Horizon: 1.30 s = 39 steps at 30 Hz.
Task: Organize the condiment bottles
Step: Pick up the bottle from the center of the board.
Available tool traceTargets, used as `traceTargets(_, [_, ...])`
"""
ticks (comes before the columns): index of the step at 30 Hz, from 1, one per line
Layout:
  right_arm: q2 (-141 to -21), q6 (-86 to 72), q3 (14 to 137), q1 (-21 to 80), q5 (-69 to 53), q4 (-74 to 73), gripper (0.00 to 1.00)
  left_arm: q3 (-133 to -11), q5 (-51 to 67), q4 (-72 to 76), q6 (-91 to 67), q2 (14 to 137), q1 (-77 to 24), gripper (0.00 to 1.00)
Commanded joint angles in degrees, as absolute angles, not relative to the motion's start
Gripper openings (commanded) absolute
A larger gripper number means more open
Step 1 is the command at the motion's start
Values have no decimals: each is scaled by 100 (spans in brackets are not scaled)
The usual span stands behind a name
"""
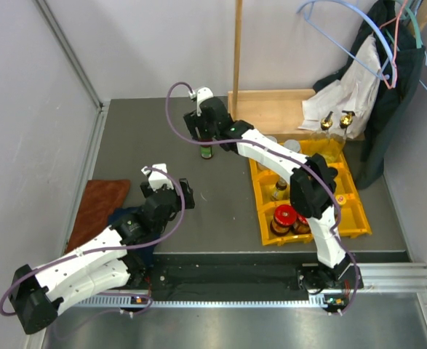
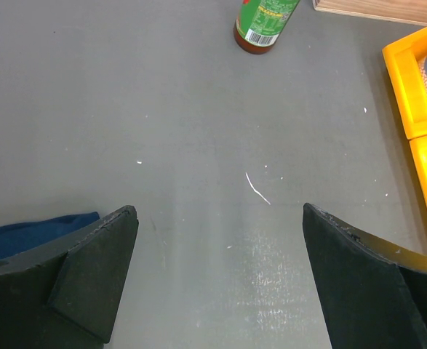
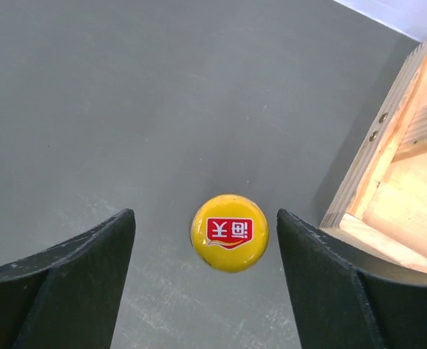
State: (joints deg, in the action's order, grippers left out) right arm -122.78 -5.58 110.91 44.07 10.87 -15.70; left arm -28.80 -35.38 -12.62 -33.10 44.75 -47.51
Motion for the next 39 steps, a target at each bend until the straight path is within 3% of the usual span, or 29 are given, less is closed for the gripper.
traceTargets(1, [-12393, -659, 11505, 4394, 1107, -1547, 75, -2874, -3516, -1187, -3322, 4403, -4711, 99])
traceTargets(10, [-12340, -650, 11487, 4386, 1204, -1687, 58, -2874, -3489, -1178, -3331, 4386, -4702, 99])
traceTargets(13, [-12340, -659, 11496, 4377, 1222, -1731, 42, -2874, -3489, -1169, -3322, 4368, -4702, 99])
traceTargets(16, [-12340, -633, 11557, 4368, 1274, -1819, 8, -2883, -3489, -1160, -3305, 4386, -4702, 99])
traceTargets(17, [-12331, -624, 11619, 4368, 1309, -1854, 1, -2883, -3489, -1169, -3296, 4386, -4702, 99])
traceTargets(26, [-11655, -580, 11497, 4368, 1564, -1916, 0, -2883, -3472, -1222, -3331, 4280, -4702, 99])
traceTargets(39, [-9274, -352, 10662, 4368, 2661, -2416, 0, -2936, -3419, -1327, -3357, 4158, -4685, 99])
